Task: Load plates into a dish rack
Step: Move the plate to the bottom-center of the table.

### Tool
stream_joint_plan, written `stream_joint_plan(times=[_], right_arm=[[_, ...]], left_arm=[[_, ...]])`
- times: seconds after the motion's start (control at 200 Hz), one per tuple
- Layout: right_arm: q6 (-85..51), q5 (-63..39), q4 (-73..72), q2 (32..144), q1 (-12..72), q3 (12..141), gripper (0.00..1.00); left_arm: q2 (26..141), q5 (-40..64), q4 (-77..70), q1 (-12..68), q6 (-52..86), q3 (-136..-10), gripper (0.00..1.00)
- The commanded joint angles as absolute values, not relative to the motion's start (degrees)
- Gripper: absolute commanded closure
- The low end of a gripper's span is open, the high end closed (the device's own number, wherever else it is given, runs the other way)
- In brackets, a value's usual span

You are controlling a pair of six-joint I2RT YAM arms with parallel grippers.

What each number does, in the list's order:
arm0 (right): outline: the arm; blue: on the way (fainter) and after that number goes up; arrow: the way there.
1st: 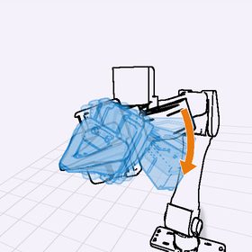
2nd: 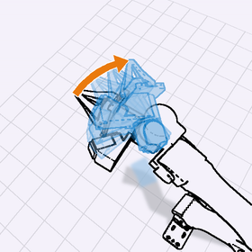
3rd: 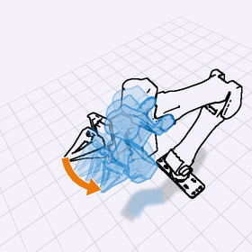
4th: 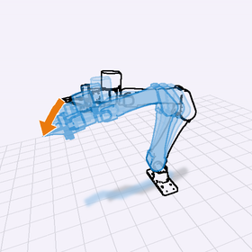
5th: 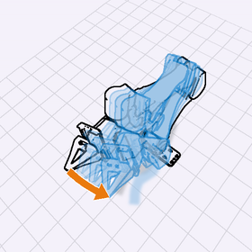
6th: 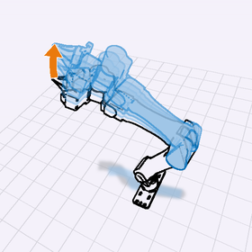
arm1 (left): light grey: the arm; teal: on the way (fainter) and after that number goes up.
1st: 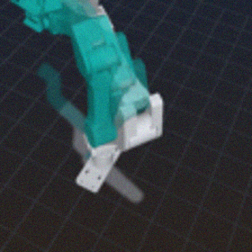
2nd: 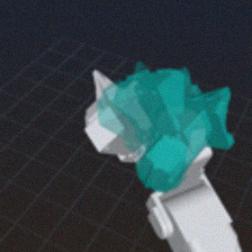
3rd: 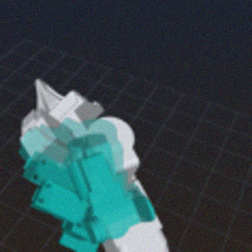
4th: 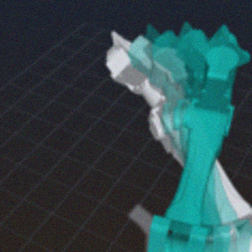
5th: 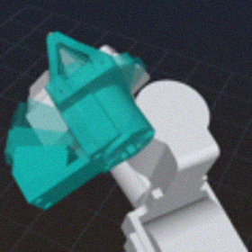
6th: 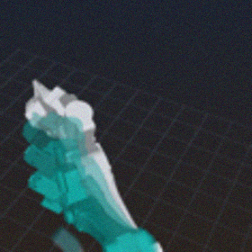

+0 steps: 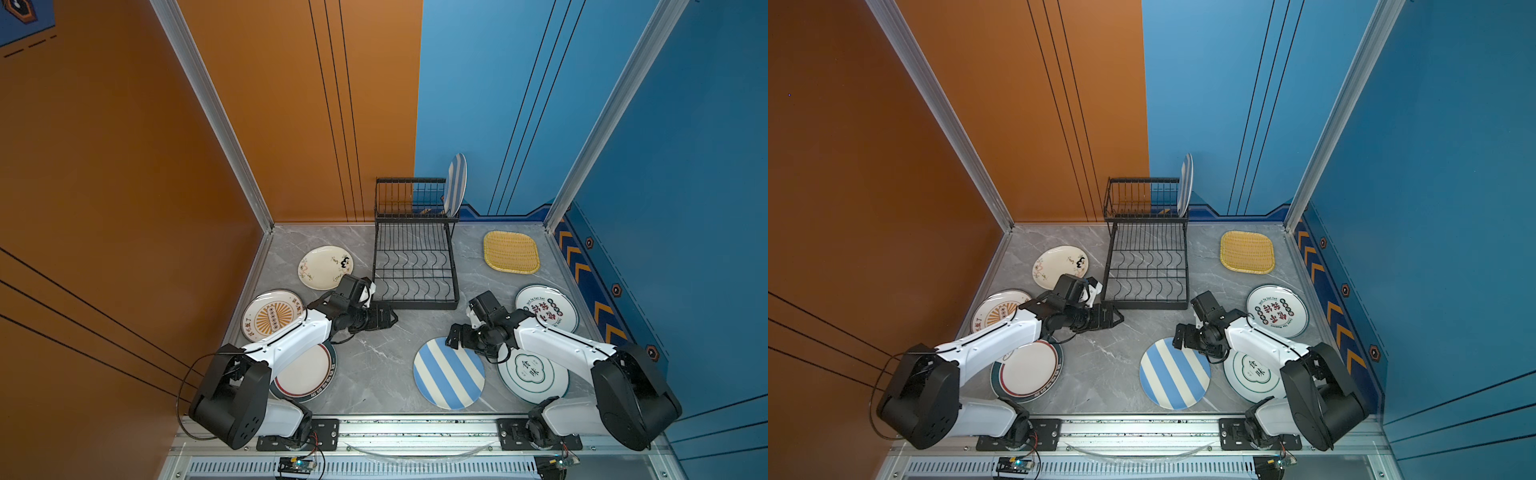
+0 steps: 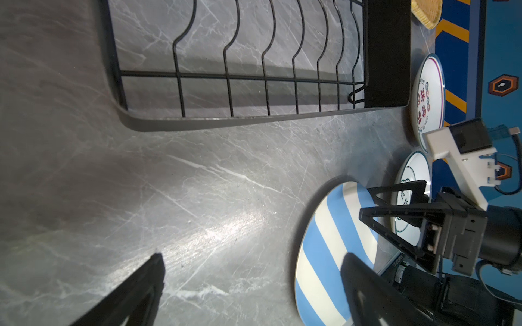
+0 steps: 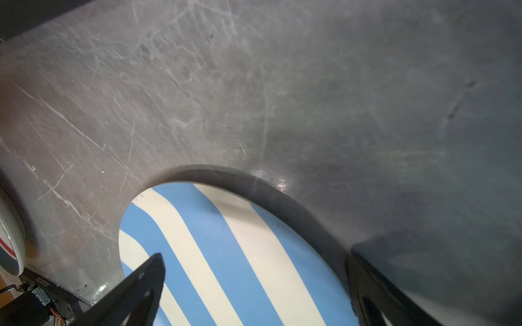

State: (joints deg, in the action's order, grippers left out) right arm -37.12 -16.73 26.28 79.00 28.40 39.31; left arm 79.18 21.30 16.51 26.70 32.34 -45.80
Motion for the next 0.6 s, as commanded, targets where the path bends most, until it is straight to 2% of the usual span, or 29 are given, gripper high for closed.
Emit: stream_joint_plan(times=[0.0, 0.225, 0.596], right_arm=[[-36.93, -15.83, 29.07, 78.62, 28.41, 39.97, 0.0], [-37.28, -14.7, 36.0, 71.11, 27.51, 37.87, 0.0], [-40.89, -15.82, 37.18, 65.67, 28.91, 32.92, 0.0]], left_arm=[[78.83, 22.73, 18.33, 26.53, 30.87, -45.07, 0.02], [79.53, 23.88, 18.46, 26.51, 30.59, -44.83, 0.02], [81.27, 24.98, 18.39, 26.64, 30.09, -46.03, 0.02]])
